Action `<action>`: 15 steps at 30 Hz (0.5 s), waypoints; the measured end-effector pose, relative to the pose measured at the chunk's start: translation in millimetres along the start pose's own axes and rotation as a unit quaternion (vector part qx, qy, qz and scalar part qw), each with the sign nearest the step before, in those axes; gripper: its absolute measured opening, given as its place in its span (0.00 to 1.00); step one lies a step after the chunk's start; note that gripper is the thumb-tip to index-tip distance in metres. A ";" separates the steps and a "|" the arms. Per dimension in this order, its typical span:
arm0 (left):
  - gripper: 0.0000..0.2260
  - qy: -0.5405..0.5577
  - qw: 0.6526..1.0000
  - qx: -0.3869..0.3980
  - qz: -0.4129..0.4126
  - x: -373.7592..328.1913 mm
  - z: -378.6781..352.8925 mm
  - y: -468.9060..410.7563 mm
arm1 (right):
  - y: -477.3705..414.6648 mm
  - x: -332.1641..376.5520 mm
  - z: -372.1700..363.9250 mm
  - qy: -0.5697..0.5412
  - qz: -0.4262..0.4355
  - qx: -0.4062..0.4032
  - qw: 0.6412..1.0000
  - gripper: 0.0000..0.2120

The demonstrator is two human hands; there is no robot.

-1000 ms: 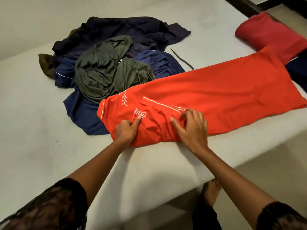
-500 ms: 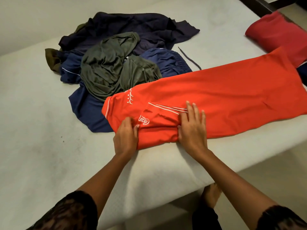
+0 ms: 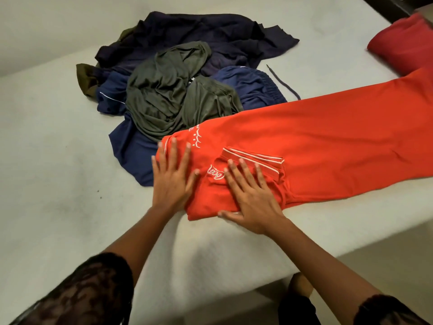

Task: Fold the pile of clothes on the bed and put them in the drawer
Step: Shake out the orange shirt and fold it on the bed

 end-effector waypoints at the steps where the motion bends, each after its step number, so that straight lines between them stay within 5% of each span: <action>1: 0.33 0.029 0.999 0.007 0.045 12.1 5.2 -9.9 | -3.7 11.0 2.5 0.004 0.022 -0.008 1.000 0.45; 7: 0.43 0.065 0.989 0.088 0.102 40.6 9.3 -58.9 | -25.5 61.7 -28.0 0.010 0.046 0.026 0.999 0.45; 10: 0.34 0.005 0.992 0.086 0.091 39.1 14.4 -72.1 | -27.8 62.0 -35.8 -0.015 0.004 0.042 0.999 0.33; 12: 0.21 0.043 0.993 0.059 0.095 39.1 27.8 -78.9 | -27.4 58.6 -25.3 -0.129 -0.010 0.031 0.991 0.31; 13: 0.16 0.077 0.990 0.057 0.105 39.1 35.1 -81.6 | -26.5 53.3 -14.8 -0.238 -0.035 -0.003 0.971 0.31; 15: 0.19 0.139 0.977 0.074 0.143 36.2 49.5 -90.4 | -22.0 34.6 5.5 -0.479 -0.123 -0.043 0.868 0.26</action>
Point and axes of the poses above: each hand's wrist, its own y-axis away from the middle knuckle, its own z-axis out of the back of the hand, x = y × z, the point moved 9 cm from there along -y, towards the middle knuckle, and after that the axes turned 7 degrees about z, right-handed, at the moved point
